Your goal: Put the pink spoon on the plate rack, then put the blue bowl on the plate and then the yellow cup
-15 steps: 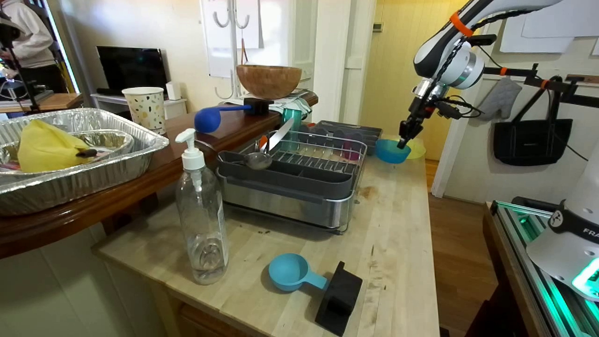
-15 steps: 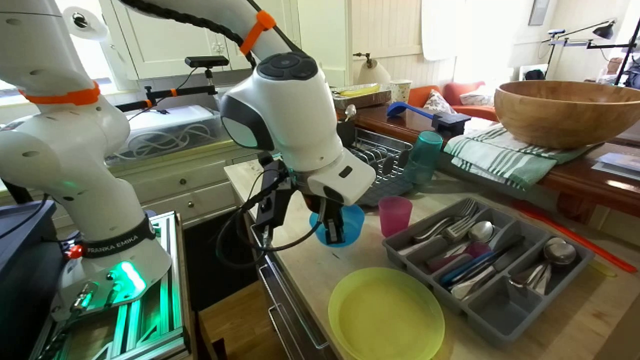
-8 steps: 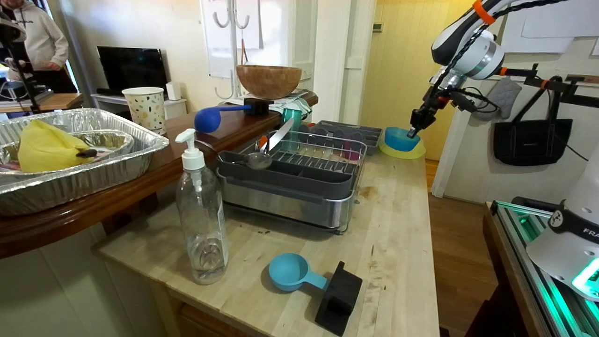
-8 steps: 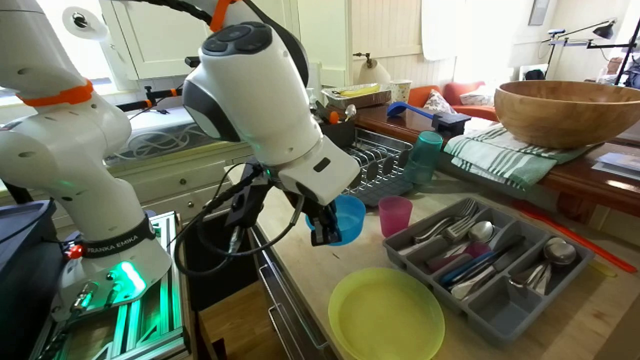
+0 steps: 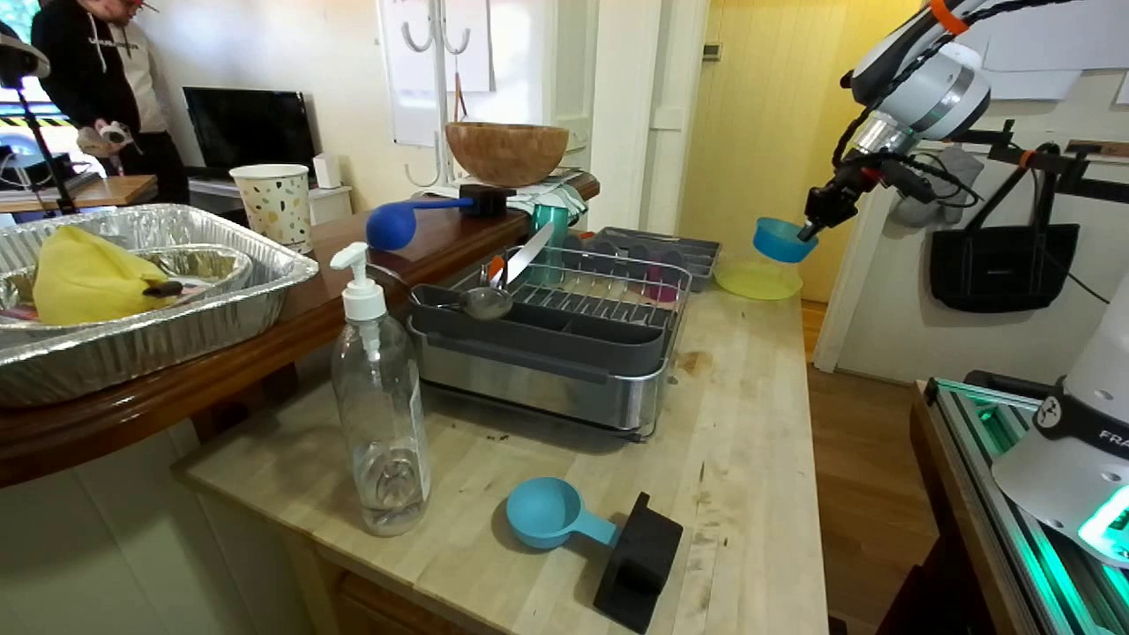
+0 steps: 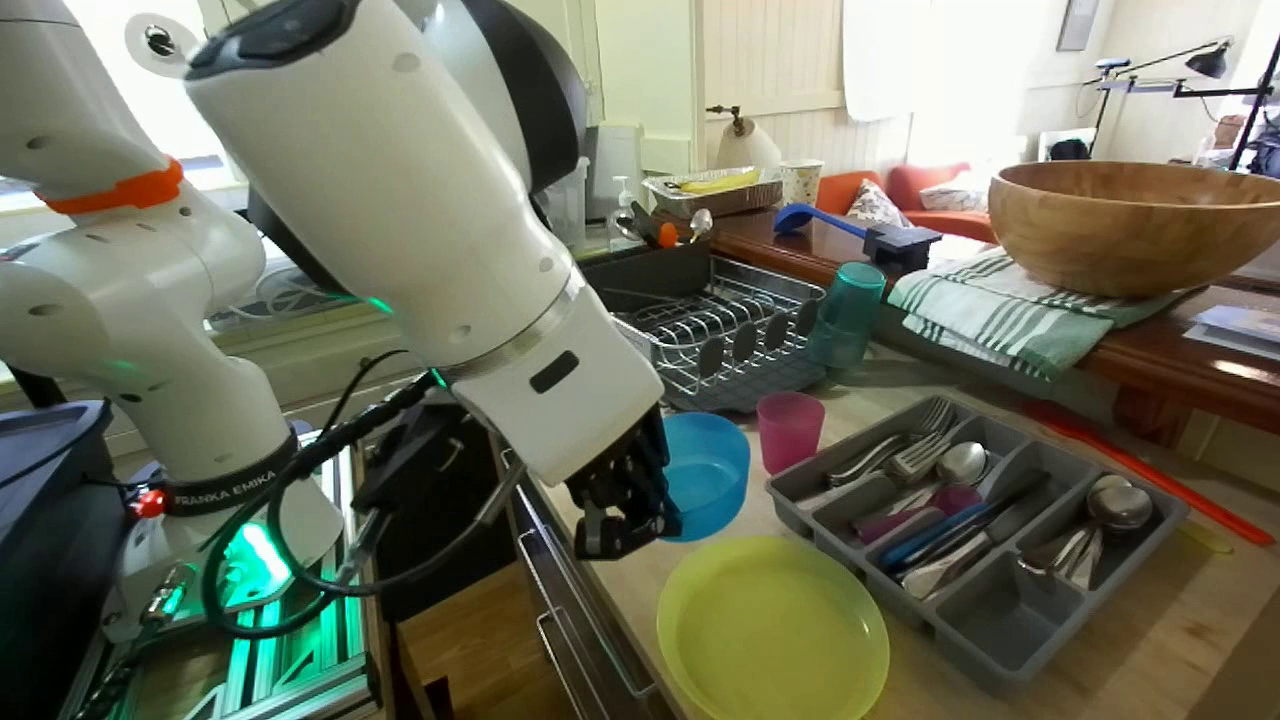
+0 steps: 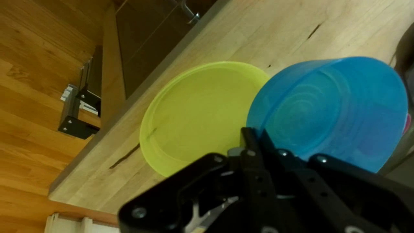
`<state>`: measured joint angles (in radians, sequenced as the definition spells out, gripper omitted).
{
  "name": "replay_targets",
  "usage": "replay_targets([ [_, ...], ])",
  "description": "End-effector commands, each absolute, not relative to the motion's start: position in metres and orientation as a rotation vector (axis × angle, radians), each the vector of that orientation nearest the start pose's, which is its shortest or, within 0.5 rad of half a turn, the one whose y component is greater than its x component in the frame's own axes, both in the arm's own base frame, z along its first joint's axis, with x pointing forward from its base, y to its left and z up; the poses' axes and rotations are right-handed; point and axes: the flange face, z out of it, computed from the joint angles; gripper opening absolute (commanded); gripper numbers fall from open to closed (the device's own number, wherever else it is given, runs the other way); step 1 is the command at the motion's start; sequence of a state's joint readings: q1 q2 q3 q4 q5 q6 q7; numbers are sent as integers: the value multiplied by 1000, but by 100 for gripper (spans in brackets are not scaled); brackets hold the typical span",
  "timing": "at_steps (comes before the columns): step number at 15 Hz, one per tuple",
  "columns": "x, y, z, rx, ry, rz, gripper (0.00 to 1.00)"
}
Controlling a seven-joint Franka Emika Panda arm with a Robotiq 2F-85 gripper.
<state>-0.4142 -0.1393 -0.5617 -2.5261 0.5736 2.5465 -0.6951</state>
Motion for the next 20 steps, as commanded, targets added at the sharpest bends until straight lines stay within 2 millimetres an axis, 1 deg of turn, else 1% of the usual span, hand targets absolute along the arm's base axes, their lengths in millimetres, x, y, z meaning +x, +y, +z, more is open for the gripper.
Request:
replay_targets([
  [1, 258, -405, 334, -2644, 1088, -598, 1],
  [4, 269, -415, 333, -2607, 1118, -618, 1],
  [7, 276, -424, 323, -2576, 1134, -593, 1],
  [13, 278, -439, 290, -2551, 1148, -444, 1],
  [17, 276, -451, 280, -2555, 1170, -371, 1],
  [20, 272, -461, 274, -2557, 1195, -357, 1],
])
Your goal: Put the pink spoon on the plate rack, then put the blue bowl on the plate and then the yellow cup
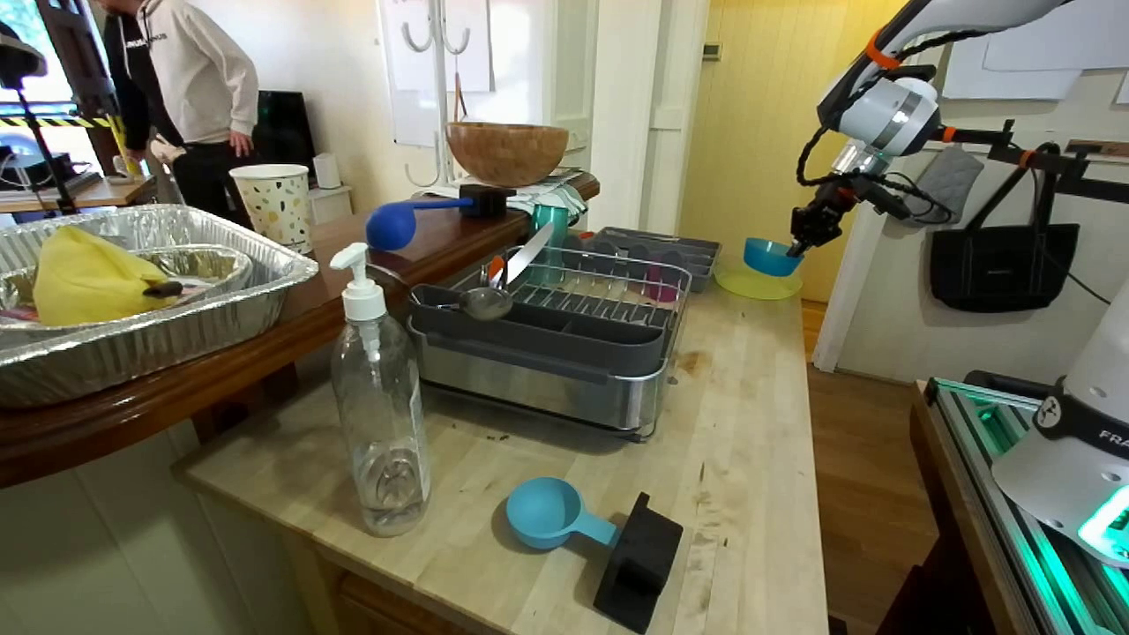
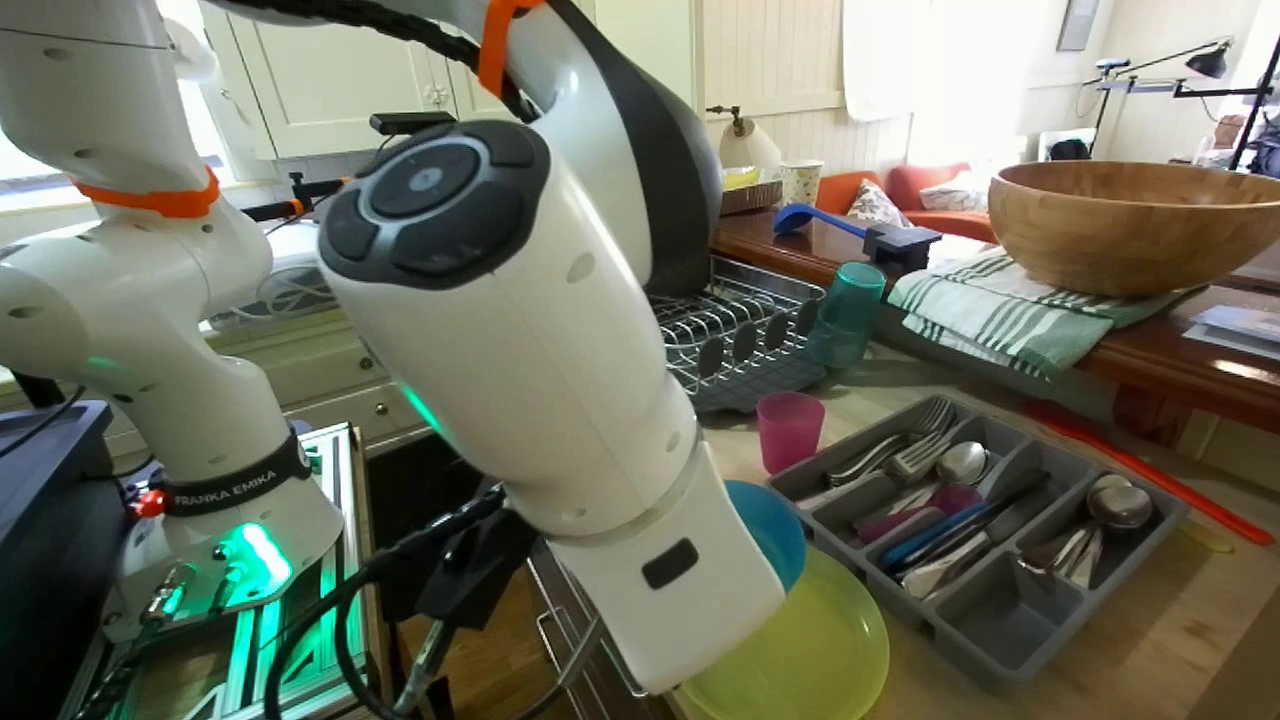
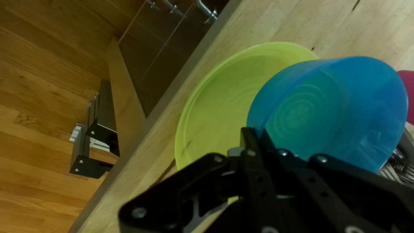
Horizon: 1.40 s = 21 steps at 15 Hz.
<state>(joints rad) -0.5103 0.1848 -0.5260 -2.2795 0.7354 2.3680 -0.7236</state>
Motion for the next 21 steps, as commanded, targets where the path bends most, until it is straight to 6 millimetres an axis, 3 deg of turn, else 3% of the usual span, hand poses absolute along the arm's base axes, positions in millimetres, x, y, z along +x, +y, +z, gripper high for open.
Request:
replay_targets([
  [1, 272, -463, 272, -2555, 1202, -359, 1],
  [13, 304, -478, 255, -2601, 1191, -341, 1],
  [19, 310, -477, 245, -2622, 1178, -283, 1],
  [20, 310, -476, 247, -2625, 1180, -284, 29],
  [21, 310, -475, 252, -2627, 1171, -293, 29],
])
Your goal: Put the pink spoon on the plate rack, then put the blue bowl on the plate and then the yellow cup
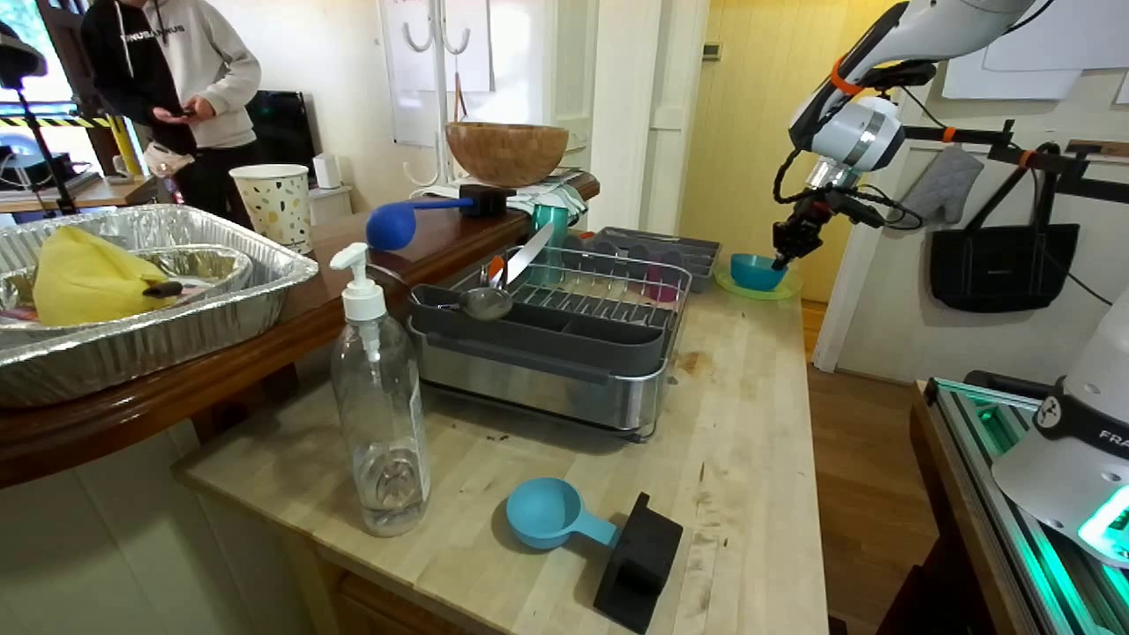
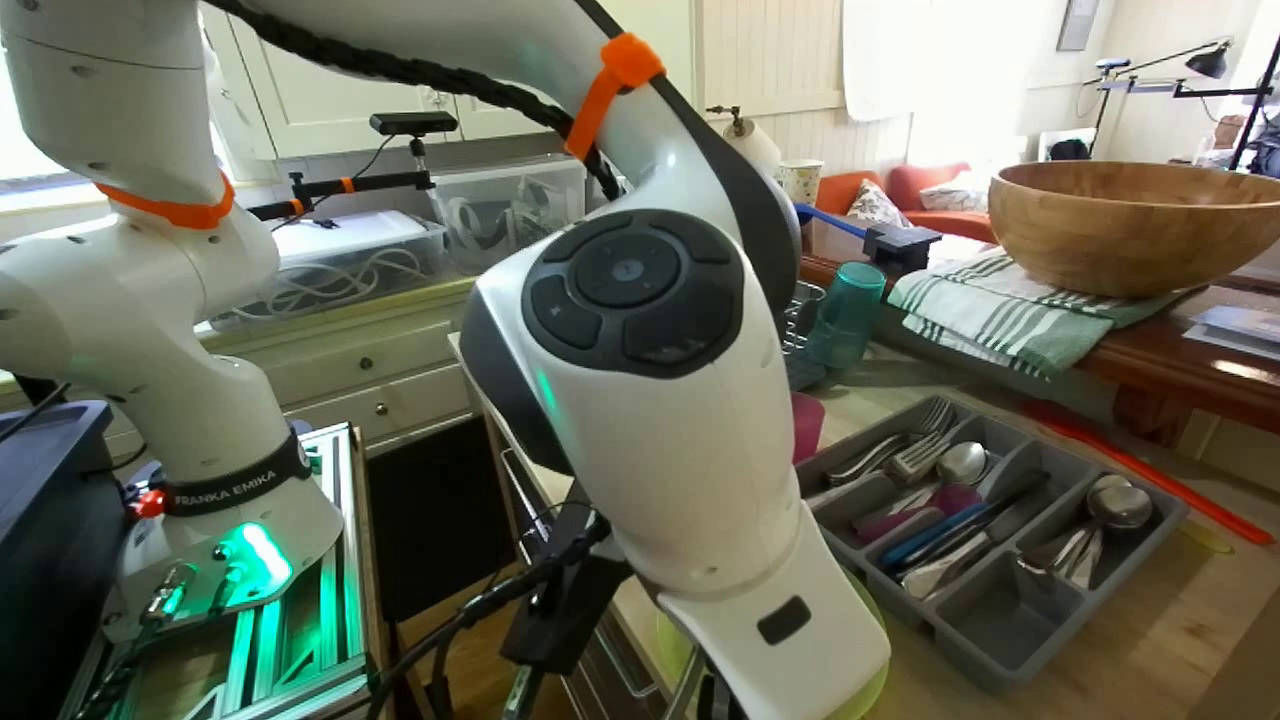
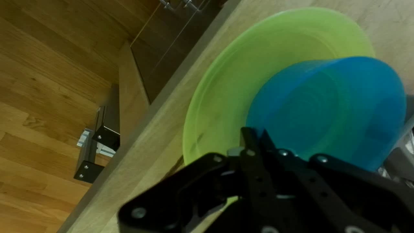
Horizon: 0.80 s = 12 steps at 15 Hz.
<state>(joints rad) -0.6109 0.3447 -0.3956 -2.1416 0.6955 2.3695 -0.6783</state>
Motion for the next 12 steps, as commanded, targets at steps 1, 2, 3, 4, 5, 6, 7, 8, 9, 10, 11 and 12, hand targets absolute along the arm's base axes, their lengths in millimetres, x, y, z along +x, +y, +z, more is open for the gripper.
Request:
replay_targets([
  [1, 310, -472, 260, -2639, 1162, -311, 34],
  [2, 311, -470, 266, -2647, 1151, -321, 43],
  [3, 313, -465, 275, -2660, 1136, -337, 50],
  [4, 315, -461, 283, -2674, 1116, -353, 57],
  [5, 317, -457, 293, -2686, 1095, -367, 65],
  [6, 320, -451, 303, -2701, 1067, -380, 72],
  [7, 324, -445, 312, -2712, 1040, -391, 81],
  [8, 328, -439, 320, -2717, 1016, -391, 87],
  [9, 331, -435, 327, -2731, 1000, -394, 94],
  [10, 334, -432, 329, -2734, 991, -393, 100],
  [11, 336, -427, 335, -2734, 979, -397, 100],
  [12, 339, -422, 338, -2734, 965, -405, 100],
])
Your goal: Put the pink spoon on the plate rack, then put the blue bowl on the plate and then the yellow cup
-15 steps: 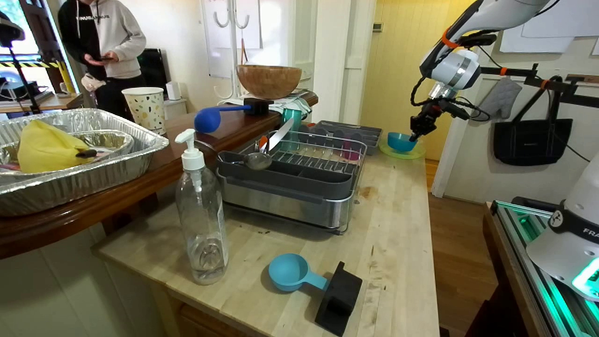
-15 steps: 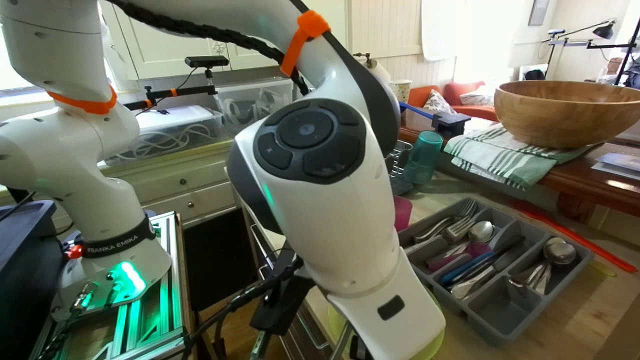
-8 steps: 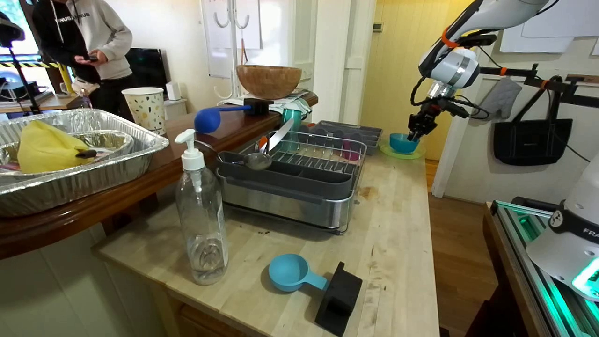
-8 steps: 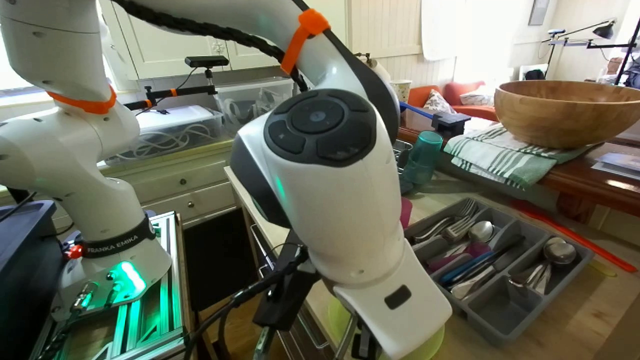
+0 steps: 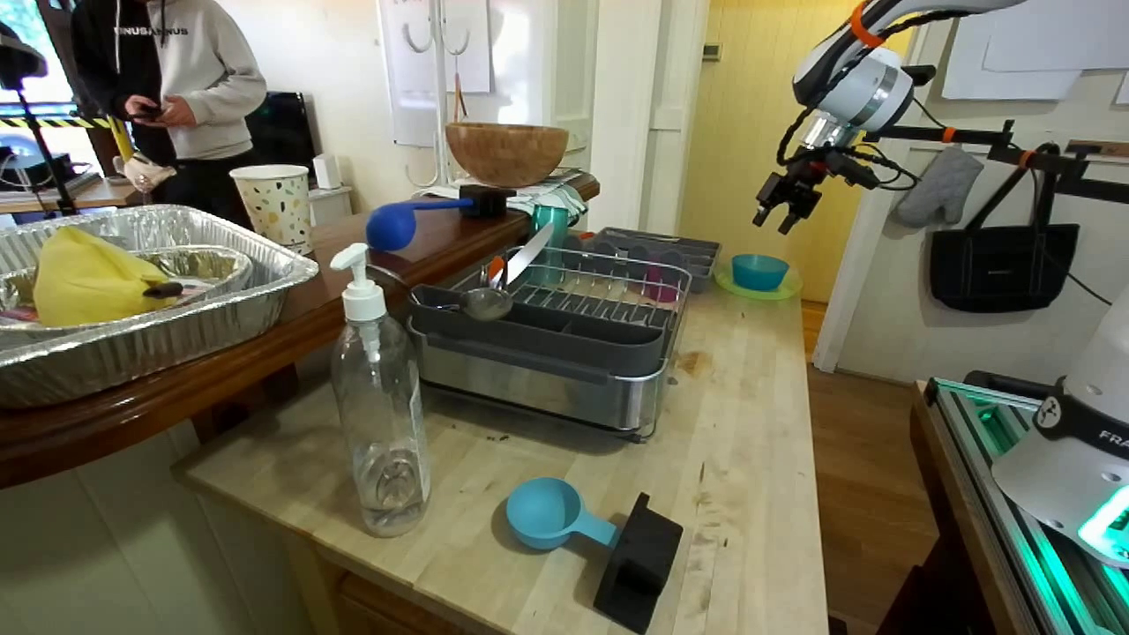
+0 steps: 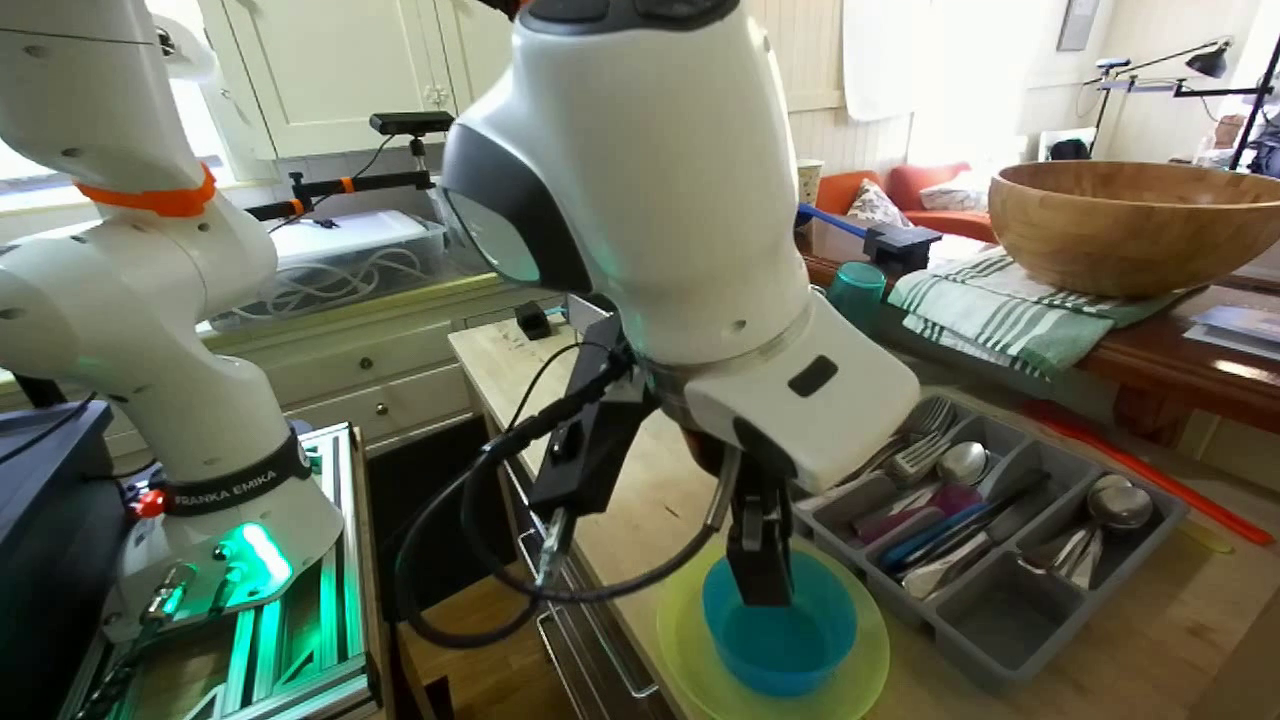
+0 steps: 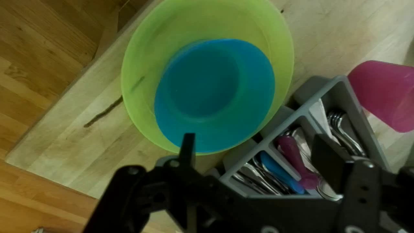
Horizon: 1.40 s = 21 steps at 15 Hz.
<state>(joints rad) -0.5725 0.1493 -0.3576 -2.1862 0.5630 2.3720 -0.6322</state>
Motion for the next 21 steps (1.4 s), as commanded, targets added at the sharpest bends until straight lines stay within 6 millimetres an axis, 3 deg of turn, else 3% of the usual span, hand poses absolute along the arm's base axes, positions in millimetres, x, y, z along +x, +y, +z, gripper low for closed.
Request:
replay_targets([
  [1, 344, -416, 342, -2724, 943, -420, 100],
  [5, 376, -392, 354, -2712, 886, -473, 100],
  [10, 428, -365, 353, -2694, 876, -451, 100],
  [15, 467, -348, 338, -2688, 897, -403, 100],
  [21, 491, -336, 310, -2650, 977, -328, 100],
])
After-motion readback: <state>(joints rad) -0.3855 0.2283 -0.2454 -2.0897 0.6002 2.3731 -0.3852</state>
